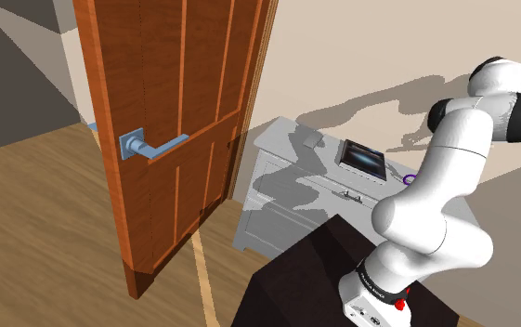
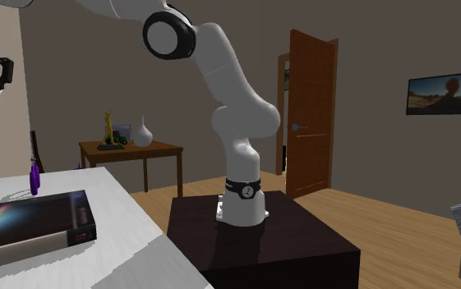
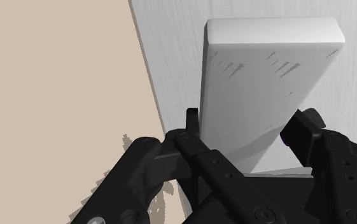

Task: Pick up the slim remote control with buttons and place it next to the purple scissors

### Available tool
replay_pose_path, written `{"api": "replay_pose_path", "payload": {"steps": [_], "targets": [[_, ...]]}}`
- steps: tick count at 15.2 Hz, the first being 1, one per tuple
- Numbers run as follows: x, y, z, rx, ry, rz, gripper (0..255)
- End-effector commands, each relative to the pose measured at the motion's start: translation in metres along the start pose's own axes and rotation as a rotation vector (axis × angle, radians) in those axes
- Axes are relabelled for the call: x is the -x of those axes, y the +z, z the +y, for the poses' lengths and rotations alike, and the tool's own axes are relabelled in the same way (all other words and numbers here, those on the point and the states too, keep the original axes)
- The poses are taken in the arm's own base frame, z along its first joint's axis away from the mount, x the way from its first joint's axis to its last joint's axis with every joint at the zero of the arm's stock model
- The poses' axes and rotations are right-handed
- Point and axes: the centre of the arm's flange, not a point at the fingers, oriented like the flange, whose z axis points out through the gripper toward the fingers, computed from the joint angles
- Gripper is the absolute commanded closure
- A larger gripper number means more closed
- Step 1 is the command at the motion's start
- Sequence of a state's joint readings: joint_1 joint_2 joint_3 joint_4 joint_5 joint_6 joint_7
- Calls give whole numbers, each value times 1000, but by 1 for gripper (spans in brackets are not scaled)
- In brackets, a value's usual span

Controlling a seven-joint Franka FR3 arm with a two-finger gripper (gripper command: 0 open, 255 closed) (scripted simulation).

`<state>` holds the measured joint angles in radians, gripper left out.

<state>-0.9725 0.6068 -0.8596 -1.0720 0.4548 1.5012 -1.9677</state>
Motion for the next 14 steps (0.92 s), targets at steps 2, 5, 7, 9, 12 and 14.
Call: {"api": "replay_pose_path", "payload": {"steps": [2, 5, 7, 9, 12, 14], "targets": [[27, 5, 13, -1, -3, 2, 255], [27, 20, 13, -1, -3, 2, 255], [27, 31, 13, -1, -3, 2, 255], [27, 42, 14, -1, -3, 2, 255], [27, 57, 14, -1, -3, 2, 255], [27, 68, 14, -1, -3, 2, 255]]}}
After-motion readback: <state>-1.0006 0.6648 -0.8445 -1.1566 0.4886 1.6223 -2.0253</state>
